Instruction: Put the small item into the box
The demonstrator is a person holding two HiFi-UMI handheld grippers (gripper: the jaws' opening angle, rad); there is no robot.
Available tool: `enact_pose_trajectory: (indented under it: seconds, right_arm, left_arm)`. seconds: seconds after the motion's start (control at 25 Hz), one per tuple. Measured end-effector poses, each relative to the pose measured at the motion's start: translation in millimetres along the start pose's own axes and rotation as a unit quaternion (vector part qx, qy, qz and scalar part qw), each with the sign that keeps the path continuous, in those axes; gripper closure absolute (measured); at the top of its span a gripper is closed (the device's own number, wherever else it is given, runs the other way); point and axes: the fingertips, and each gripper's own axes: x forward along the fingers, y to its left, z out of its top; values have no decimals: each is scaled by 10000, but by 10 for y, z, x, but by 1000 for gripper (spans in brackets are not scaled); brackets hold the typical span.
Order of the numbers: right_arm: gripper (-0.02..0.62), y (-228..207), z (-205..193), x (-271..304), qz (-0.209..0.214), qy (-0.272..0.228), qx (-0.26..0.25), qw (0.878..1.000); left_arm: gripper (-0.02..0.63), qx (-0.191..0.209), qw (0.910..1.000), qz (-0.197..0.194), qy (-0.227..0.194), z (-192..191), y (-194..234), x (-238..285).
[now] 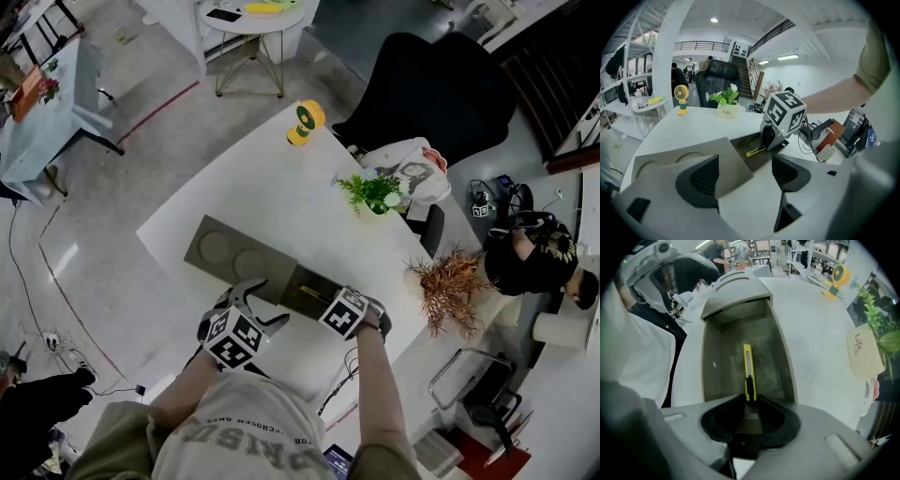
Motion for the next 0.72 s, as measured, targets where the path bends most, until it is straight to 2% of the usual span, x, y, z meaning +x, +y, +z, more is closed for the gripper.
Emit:
enact_pose_trajectory:
  seconds: [0.44, 0.6, 0.72]
  right_arm:
    - [511, 24, 7, -5, -8, -124, 10, 9999]
    - [509, 47, 54, -63, -29, -369, 128, 9992]
    - [509, 23, 100, -189, -215, -634, 224, 9975]
  left_arm:
    - [268, -14, 10000, 15, 9, -10, 29, -22]
    - [268, 8, 10000, 10, -19, 15, 24, -32]
    - [268, 16, 10000, 12, -43, 48, 23, -57]
